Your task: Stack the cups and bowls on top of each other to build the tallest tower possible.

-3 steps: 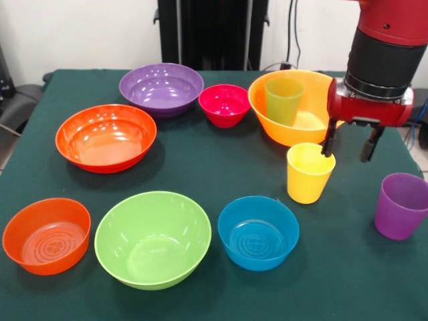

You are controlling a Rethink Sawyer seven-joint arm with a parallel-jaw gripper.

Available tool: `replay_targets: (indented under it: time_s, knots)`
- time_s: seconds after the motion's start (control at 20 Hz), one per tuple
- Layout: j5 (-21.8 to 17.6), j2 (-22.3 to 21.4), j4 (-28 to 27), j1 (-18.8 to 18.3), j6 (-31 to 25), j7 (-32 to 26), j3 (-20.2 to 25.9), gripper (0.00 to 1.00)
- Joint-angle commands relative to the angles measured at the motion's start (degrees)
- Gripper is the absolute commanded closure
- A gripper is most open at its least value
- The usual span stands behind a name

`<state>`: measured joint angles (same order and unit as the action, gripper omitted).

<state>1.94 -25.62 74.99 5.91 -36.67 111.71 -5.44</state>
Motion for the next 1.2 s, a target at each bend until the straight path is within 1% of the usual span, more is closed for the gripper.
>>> replay_targets:
  time_s: [0.05, 0.45, 0.85, 1.05, 1.2]
  knots:
    - [-4.9, 3.3, 3.3, 1.3, 2.7, 1.1, 3.6, 0.0]
    - [-5.4, 4.2, 2.8, 2.3, 3.3, 1.9, 1.9, 0.0]
    - [-6.1, 6.1, 1.0, 4.8, 1.8, 3.7, -2.1, 0.0]
    - [-5.8, 6.6, 1.1, 5.3, 2.9, 4.1, -3.1, 0.0]
    - [-5.9, 7.5, 0.2, 6.6, 2.8, 5.7, -5.2, 0.0]
